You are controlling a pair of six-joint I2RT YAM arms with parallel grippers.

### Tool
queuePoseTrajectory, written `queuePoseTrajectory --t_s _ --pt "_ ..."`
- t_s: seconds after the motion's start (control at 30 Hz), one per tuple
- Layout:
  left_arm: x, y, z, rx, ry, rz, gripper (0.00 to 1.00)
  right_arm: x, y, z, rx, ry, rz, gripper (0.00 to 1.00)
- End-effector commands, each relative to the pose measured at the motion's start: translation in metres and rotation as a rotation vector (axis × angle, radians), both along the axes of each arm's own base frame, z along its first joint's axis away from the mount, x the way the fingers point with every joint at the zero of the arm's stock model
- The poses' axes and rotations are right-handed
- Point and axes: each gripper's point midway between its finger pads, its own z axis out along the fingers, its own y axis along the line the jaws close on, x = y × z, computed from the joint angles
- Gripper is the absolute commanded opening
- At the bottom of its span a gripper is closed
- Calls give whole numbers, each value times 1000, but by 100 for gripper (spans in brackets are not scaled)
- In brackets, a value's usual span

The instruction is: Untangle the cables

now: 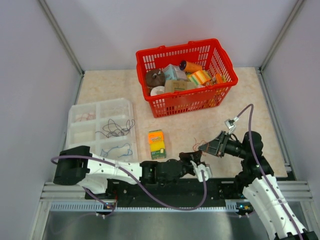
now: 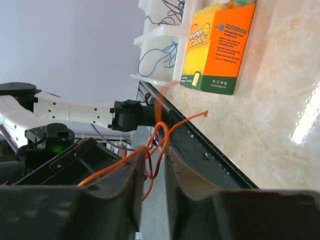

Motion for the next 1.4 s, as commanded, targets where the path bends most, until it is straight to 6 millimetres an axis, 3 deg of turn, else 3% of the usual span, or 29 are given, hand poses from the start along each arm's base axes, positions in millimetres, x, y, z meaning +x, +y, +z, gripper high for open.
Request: queuePoseTrajectory --t_s 0.0,0.03,0.1,0.17,0.27,0.33,0.47,0.57,0.7,0.87,0.97,1.13,1.23,1.37 --pt "-4 2 22 -76 42 -12 0 6 0 10 -16 -71 -6 30" --pt "-5 5 23 -77 53 -11 0 8 -1 5 -39 -71 -13 38" --pt "-2 13 25 -90 84 10 0 16 -8 -7 -123 -59 -55 65" --pt "3 24 23 -104 125 40 0 23 -19 -20 -235 -55 -105 76" --pt "14 48 22 -157 234 89 0 32 -32 -27 -352 -70 -156 81" --pt "35 74 22 -206 316 178 0 36 -37 -27 -385 -90 -174 85" --pt "77 140 20 -288 447 414 0 38 -37 -28 -410 -114 -155 88" --pt "102 195 30 -412 526 598 0 40 -37 -31 -427 -120 -138 88" --pt "123 252 49 -587 555 754 0 41 -35 -29 -422 -131 -122 89" --pt "150 327 47 -686 606 1109 0 40 -36 -32 -421 -130 -125 88" --pt "165 381 33 -787 668 1364 0 38 -34 -31 -412 -132 -120 88" --pt "173 447 9 -1056 776 1636 0 35 -32 -28 -392 -137 -111 88" --pt "169 489 1 -1190 738 1773 0 34 -33 -28 -388 -137 -121 88" --pt "165 517 -18 -1284 718 1904 0 32 -32 -33 -375 -98 -131 87"
